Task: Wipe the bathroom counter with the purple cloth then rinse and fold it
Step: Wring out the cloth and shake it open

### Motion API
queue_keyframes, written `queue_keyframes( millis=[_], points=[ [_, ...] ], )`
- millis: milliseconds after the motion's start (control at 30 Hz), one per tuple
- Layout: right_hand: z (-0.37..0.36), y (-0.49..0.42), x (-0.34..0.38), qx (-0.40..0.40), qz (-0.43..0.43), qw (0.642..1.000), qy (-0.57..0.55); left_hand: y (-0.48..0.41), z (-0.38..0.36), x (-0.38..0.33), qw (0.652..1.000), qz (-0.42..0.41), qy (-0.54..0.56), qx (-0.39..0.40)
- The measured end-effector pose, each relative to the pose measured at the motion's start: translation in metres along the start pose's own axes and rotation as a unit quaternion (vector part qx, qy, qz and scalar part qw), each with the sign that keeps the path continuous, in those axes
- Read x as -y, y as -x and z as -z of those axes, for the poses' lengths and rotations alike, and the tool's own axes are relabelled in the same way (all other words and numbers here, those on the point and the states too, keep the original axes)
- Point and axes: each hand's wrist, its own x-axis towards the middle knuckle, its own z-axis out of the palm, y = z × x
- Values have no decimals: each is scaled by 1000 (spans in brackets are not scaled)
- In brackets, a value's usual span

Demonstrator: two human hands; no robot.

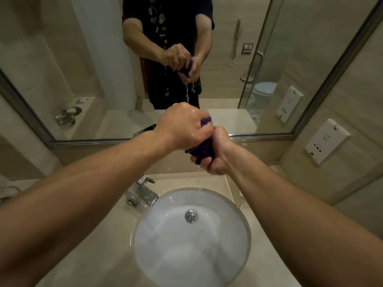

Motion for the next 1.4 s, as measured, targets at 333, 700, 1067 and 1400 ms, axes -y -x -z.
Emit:
queue_keyframes(
  millis=[333, 700, 1067, 1400],
  points=[
    [-3, -7, -8, 18, 1, 1000, -13, 9, 3, 0, 1000, -10, -28, -1],
    [-10, 0, -7, -73, 146, 985, -59, 21, 15, 3, 984, 167, 48, 32],
    [13, 44, -1, -65, 330, 940, -50, 16, 55, -19, 879, 285, 379, -55],
    [67, 100, 20, -77, 423, 901, 64, -25, 83, -81, 949, 125, 287, -32]
  ],
)
